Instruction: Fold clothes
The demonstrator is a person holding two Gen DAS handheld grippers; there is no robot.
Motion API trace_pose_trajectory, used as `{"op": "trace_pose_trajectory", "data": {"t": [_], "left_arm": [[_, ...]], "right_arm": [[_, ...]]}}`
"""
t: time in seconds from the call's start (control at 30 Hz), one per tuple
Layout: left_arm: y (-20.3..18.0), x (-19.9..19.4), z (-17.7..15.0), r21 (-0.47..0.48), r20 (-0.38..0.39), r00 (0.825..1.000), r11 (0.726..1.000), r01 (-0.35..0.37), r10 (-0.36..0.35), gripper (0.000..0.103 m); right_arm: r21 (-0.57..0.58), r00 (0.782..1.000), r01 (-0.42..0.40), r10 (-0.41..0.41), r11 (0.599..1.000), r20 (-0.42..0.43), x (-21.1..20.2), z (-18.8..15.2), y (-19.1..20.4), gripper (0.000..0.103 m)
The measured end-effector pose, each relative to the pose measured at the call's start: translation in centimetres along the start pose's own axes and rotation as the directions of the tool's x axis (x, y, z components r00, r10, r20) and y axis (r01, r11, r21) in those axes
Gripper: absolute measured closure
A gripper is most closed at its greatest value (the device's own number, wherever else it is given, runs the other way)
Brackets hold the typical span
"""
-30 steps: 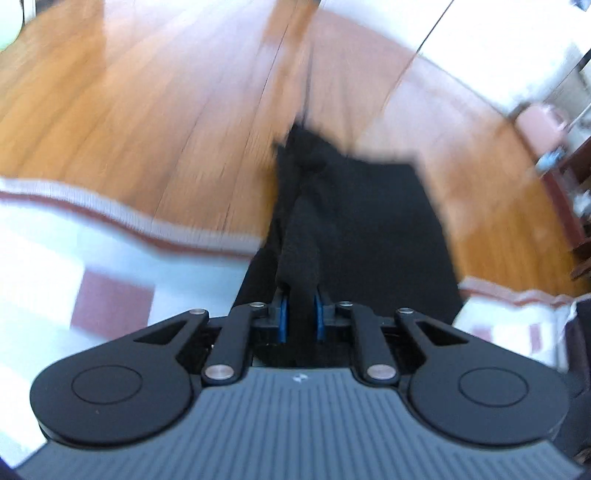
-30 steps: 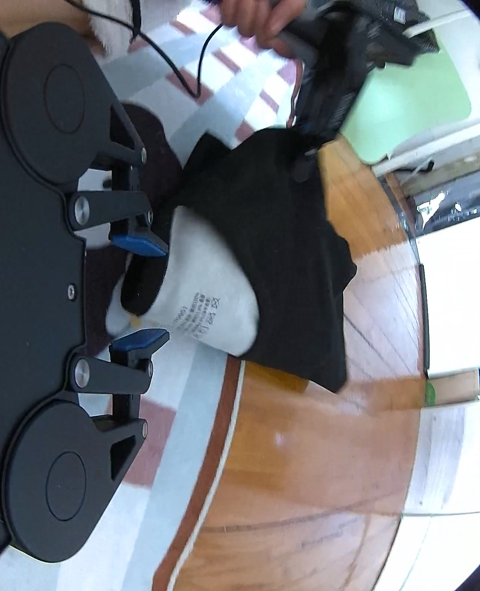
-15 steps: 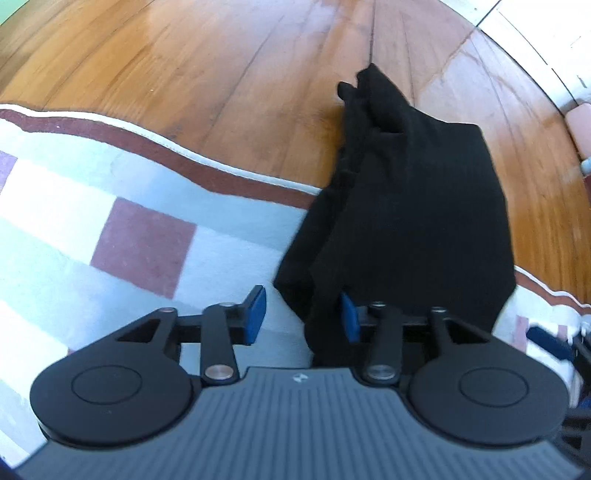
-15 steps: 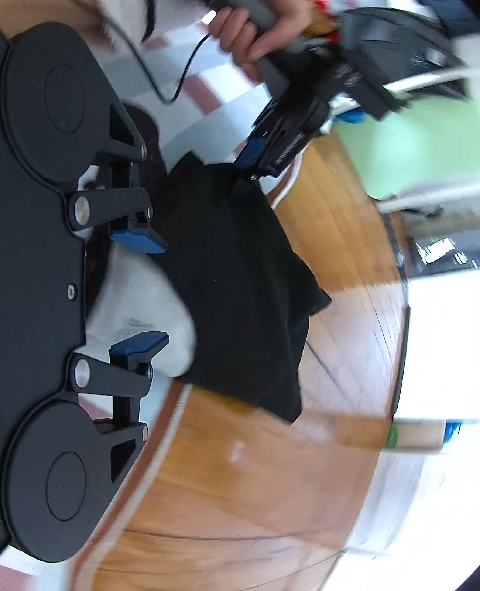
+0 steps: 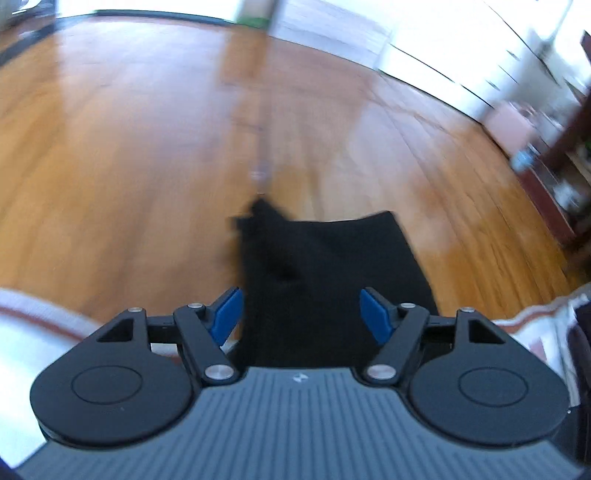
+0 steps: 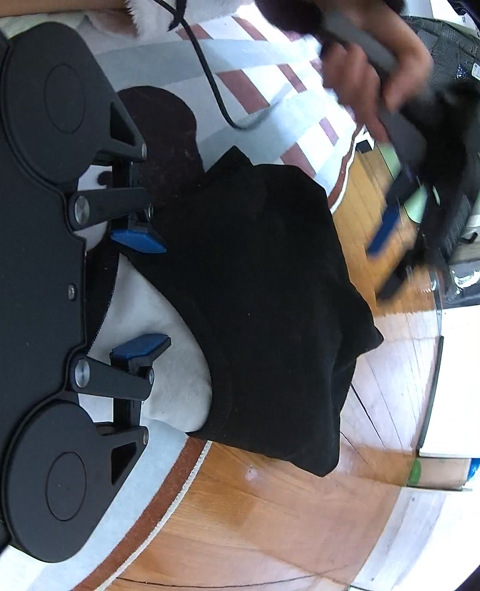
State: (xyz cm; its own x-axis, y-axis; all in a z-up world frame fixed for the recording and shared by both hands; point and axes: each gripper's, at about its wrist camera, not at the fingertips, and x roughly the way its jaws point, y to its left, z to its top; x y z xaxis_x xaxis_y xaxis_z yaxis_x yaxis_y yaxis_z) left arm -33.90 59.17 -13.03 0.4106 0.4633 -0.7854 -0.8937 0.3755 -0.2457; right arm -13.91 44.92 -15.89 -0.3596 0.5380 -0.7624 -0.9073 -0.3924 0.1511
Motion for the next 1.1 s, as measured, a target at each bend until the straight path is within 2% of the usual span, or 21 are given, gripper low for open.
{"op": "trace_pose_trajectory", "data": {"t": [0.03, 0.07, 0.13, 0.17, 0.23, 0.3, 0.37, 0.47, 0.53, 0.63, 0.7, 0.83, 0.9, 1.03, 1.07, 1.1], "left_arm": [[-0.2, 1.4, 0.6, 0.017, -0.025, 0.999, 1.0, -0.026, 0.026, 0.028], [-0.4, 2.9, 1.2, 0.036, -0.05, 0.997, 0.998, -0.051, 0.052, 0.029], [-0.7, 5.8, 2.3, 0.073, -0.098, 0.99, 0.992, -0.099, 0.106, 0.032], [-0.9, 7.2, 2.9, 0.092, -0.12, 0.984, 0.988, -0.121, 0.132, 0.036], [0.6, 7.1, 2.8, -0.019, -0.075, 0.995, 0.998, -0.066, 0.064, 0.048], [1.5, 6.3, 2.7, -0.08, -0.02, 0.996, 0.993, -0.091, 0.09, 0.048], [2.1, 5.4, 2.8, -0.079, 0.035, 0.986, 0.984, -0.158, 0.162, 0.048], [2.7, 5.6, 3.4, -0.067, 0.012, 0.988, 0.986, -0.151, 0.152, 0.047], [2.8, 5.8, 3.3, -0.083, 0.009, 0.988, 0.984, -0.156, 0.157, 0.047], [3.6, 6.3, 3.4, -0.119, 0.023, 0.987, 0.981, -0.156, 0.159, 0.047], [4.3, 6.9, 3.2, -0.104, 0.033, 0.987, 0.983, -0.152, 0.157, 0.046], [5.7, 7.3, 3.2, -0.15, 0.011, 0.991, 0.98, -0.13, 0.133, 0.042], [5.9, 6.8, 3.6, -0.157, 0.028, 0.992, 0.981, -0.118, 0.124, 0.043], [6.6, 5.7, 4.0, -0.116, 0.069, 0.975, 0.973, -0.2, 0.209, 0.047], [7.3, 5.6, 4.1, -0.126, 0.071, 0.978, 0.975, -0.185, 0.195, 0.046], [8.3, 5.5, 4.2, -0.166, 0.068, 0.986, 0.976, -0.141, 0.154, 0.046]], "right_arm": [[0.011, 1.0, -0.008, 0.008, 1.0, -0.004, 0.0, 0.0, -0.2, 0.048], [0.021, 1.0, -0.013, 0.013, 1.0, -0.006, -0.1, 0.0, -0.4, 0.048], [0.006, 1.0, -0.008, 0.008, 1.0, -0.014, -0.5, -0.2, -0.5, 0.048], [-0.028, 1.0, 0.001, -0.002, 1.0, -0.023, -0.8, -0.3, -0.3, 0.048], [-0.096, 0.999, 0.016, -0.02, 0.995, -0.043, -1.4, -0.6, 0.0, 0.048], [-0.142, 0.998, -0.001, -0.008, 0.99, -0.064, -2.6, -0.7, -0.2, 0.047], [-0.133, 0.998, -0.034, 0.025, 0.991, -0.065, -3.9, -0.6, -1.1, 0.047], [-0.046, 0.999, -0.043, 0.042, 0.998, -0.019, -5.4, 0.8, -3.7, 0.047], [0.079, 0.999, -0.043, 0.041, 0.996, 0.018, -5.7, 2.2, -6.4, 0.046], [0.281, 0.999, -0.043, 0.034, 0.959, 0.037, -4.8, 3.8, -10.7, 0.045], [0.361, 1.0, -0.024, 0.018, 0.932, 0.022, -3.6, 4.6, -12.7, 0.044], [0.404, 0.999, -0.033, 0.029, 0.914, 0.017, -1.4, 5.3, -13.0, 0.044], [0.426, 0.999, -0.038, 0.035, 0.904, 0.014, -0.3, 5.7, -13.1, 0.044], [0.465, 0.999, -0.042, 0.044, 0.884, 0.007, 1.8, 6.4, -13.4, 0.044], [0.468, 0.999, -0.037, 0.043, 0.883, -0.002, 2.0, 6.4, -13.3, 0.043], [0.479, 0.999, -0.04, 0.049, 0.877, -0.005, 2.0, 6.5, -13.4, 0.043]]}}
